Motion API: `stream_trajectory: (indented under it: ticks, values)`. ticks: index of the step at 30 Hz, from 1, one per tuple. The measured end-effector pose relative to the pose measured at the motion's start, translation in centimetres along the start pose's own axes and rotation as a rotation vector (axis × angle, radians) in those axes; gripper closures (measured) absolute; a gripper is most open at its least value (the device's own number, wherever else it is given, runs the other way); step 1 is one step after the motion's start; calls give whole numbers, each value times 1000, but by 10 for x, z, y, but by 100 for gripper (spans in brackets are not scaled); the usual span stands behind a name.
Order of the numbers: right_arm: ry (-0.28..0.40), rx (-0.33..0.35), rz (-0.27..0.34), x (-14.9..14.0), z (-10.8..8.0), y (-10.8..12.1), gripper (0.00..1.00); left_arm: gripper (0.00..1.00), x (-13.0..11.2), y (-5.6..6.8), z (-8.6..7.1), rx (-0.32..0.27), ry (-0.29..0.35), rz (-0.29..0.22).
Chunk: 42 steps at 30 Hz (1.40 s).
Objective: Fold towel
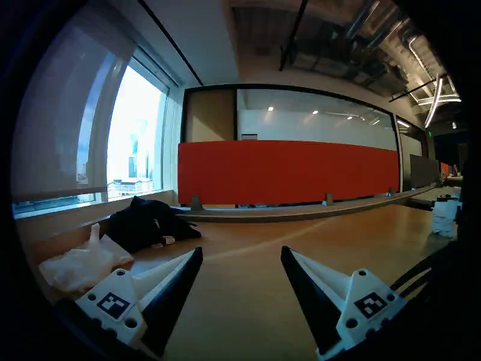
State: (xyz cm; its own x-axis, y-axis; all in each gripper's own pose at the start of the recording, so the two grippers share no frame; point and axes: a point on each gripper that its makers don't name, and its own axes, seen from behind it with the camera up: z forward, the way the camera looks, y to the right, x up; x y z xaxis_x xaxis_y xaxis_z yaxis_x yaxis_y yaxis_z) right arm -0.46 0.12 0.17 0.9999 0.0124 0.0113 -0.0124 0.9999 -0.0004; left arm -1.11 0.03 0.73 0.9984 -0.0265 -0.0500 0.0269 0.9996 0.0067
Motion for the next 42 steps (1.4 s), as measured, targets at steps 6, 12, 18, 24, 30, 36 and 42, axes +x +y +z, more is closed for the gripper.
stream_trajectory:
  ticks: [6, 12, 18, 24, 30, 36, 42]
  values:
    - [8, -5, -6, 3, -2, -1, 0, 3, 0, 0, 1, 0, 0, 0]
    - [11, -1, -12, 5, -3, -4, 0, 3, 0, 0, 0, 0, 0, 0]
    - [12, 0, -12, 5, -4, -5, 0, 3, 0, 0, 0, 0, 0, 0]
    - [11, -5, -12, 4, -3, -4, 0, 3, 0, 0, 0, 0, 0, 0]
    - [12, -6, -12, 3, -2, -3, 0, 3, 0, 0, 0, 0, 0, 0]
    - [11, -6, -13, 3, -2, -3, 0, 3, 0, 0, 0, 0, 0, 0]
    - [11, -6, -13, 3, -3, -3, 0, 3, 0, 0, 0, 0, 0, 0]
